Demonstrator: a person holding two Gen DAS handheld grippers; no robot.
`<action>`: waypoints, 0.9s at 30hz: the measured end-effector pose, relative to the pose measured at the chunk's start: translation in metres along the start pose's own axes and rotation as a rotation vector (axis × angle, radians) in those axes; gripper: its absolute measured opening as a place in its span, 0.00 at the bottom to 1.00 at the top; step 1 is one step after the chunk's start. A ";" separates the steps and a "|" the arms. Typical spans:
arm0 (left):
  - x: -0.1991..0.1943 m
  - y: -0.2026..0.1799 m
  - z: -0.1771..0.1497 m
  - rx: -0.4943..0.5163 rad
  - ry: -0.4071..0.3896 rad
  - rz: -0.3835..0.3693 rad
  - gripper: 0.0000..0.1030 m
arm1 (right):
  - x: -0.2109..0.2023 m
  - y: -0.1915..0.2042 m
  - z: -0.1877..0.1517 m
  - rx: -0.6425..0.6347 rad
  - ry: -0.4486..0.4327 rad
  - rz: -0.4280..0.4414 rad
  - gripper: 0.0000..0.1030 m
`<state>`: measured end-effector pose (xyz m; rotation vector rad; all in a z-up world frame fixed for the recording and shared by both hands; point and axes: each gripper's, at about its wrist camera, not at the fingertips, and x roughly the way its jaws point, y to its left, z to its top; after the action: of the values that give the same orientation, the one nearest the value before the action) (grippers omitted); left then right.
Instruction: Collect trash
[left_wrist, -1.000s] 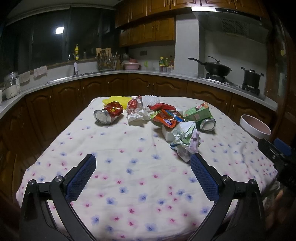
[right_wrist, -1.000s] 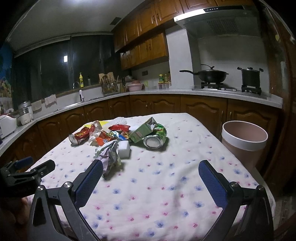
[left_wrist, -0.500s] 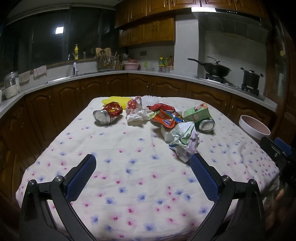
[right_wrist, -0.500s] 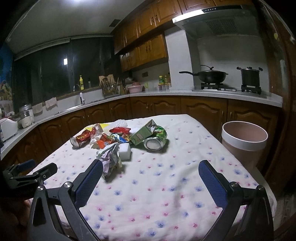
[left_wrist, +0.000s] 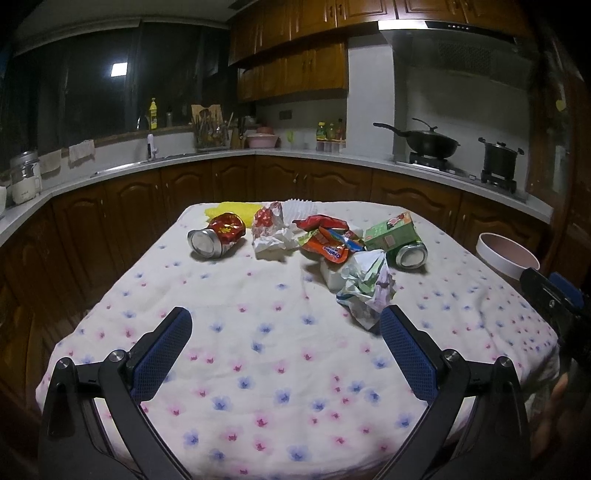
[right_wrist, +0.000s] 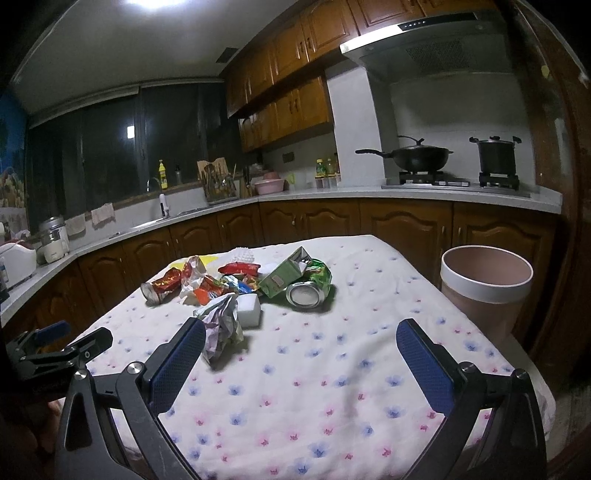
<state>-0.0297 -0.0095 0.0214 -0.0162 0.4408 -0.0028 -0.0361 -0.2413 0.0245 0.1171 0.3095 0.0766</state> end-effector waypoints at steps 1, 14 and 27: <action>-0.001 0.000 0.000 0.000 -0.002 0.001 1.00 | 0.000 0.000 0.000 -0.001 -0.002 0.001 1.00; 0.001 -0.003 0.001 0.001 -0.006 -0.003 1.00 | 0.003 0.003 -0.002 -0.007 0.001 0.006 1.00; 0.001 -0.001 0.000 0.001 0.000 -0.005 1.00 | 0.004 0.002 -0.003 -0.005 0.002 0.010 1.00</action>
<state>-0.0290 -0.0105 0.0208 -0.0161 0.4404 -0.0080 -0.0337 -0.2384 0.0209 0.1133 0.3107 0.0872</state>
